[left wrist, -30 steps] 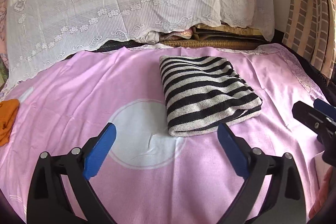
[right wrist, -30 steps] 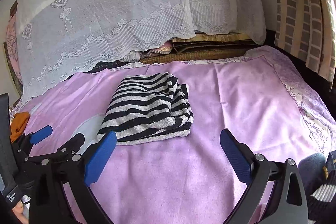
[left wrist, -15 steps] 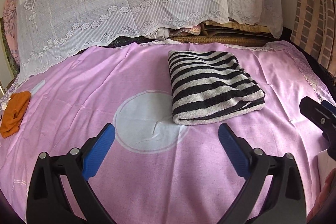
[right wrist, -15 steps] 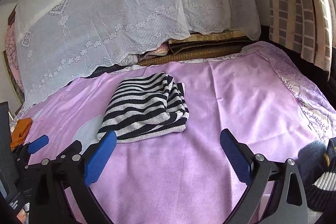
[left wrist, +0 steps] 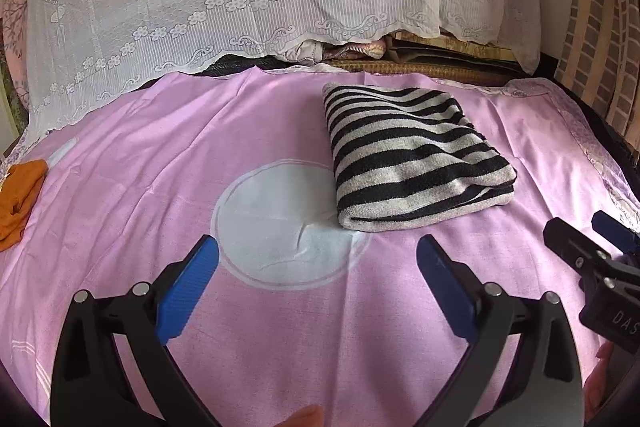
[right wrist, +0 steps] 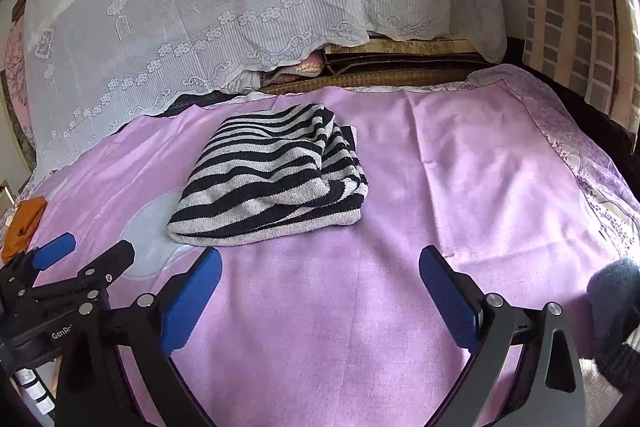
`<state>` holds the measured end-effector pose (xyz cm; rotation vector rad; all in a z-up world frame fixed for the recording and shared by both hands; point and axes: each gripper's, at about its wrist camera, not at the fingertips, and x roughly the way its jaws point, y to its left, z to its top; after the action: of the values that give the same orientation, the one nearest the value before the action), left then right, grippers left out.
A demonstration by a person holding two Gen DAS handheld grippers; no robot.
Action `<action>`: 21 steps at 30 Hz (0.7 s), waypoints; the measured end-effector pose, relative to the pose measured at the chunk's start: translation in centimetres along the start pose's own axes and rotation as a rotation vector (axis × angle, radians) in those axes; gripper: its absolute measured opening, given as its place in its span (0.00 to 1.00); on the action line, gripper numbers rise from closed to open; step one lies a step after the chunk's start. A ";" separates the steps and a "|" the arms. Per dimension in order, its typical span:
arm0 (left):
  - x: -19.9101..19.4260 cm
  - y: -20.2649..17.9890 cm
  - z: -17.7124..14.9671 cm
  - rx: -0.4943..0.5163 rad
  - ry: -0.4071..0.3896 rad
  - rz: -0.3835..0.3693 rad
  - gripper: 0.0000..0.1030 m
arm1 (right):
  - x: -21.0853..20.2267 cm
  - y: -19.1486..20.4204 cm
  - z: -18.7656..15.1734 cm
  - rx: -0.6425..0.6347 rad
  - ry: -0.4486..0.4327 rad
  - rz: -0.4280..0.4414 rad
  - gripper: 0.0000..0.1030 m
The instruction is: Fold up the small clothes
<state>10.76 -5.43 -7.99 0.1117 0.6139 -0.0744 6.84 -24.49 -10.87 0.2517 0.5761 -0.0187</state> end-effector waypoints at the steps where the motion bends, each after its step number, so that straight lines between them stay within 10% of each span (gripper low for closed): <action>1: 0.0 -0.1 0.0 0.004 0.000 -0.010 0.95 | -0.1 0.1 0.0 -0.006 -0.003 0.003 0.96; 10: 5.3 -0.8 5.3 -0.022 0.105 -0.177 0.95 | 1.8 -1.9 6.3 0.174 0.014 0.049 0.97; 21: 17.6 0.4 8.3 -0.168 0.361 -0.411 0.96 | 20.4 -6.8 11.4 0.276 0.318 0.165 0.96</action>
<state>29.89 -6.77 -11.37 -0.1693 0.9944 -0.4059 29.51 -32.78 -14.27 0.5764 0.8684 0.1039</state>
